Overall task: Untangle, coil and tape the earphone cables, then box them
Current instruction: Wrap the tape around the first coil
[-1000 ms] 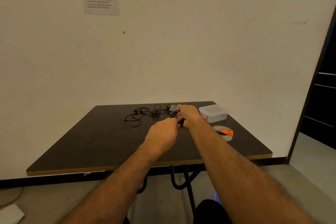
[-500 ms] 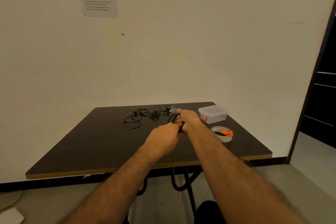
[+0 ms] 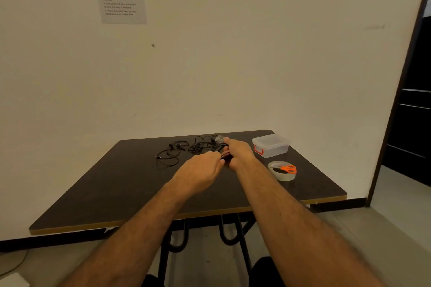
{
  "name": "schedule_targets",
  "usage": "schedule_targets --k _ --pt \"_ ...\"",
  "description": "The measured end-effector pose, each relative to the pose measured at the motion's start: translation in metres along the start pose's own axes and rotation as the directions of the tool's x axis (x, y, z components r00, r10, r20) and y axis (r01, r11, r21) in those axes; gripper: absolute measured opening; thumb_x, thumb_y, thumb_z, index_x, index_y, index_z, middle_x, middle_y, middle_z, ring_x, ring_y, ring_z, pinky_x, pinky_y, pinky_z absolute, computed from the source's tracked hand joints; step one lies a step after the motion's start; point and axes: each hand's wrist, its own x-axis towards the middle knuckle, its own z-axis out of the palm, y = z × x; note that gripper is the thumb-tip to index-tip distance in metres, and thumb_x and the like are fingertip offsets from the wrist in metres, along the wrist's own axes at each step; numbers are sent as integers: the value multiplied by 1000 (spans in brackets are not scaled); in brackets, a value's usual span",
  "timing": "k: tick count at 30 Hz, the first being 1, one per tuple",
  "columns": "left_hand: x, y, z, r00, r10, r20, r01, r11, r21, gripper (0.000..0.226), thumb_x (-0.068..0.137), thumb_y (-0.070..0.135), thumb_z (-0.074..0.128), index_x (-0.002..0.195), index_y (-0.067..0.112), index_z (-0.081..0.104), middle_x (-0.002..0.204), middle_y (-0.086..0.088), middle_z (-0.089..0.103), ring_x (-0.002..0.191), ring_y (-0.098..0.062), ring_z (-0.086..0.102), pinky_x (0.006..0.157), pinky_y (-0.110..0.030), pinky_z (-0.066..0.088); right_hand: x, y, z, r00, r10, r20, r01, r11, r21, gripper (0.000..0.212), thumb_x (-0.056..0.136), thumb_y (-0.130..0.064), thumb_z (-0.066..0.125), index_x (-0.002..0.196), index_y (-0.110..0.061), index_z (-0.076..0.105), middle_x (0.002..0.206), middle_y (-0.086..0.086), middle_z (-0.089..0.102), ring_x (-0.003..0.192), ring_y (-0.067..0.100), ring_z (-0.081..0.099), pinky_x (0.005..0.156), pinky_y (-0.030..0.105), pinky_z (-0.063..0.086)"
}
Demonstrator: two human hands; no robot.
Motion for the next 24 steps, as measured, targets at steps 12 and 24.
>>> schedule_targets --k 12,24 --pt "1 0 -20 998 -46 -50 27 940 -341 36 107 28 33 76 18 49 70 3 52 62 -13 46 63 -33 37 -19 -7 -12 992 -59 115 100 913 -395 43 104 -44 38 106 -6 58 78 10 64 62 20 63 55 32 52" --pt "0 -11 -37 952 -135 273 304 497 -813 26 105 31 32 87 16 42 71 1 50 50 -9 28 45 -22 20 -33 -68 -56 669 -585 459 724 373 -580 9 91 -22 67 88 -15 63 82 3 61 72 12 58 59 28 57"
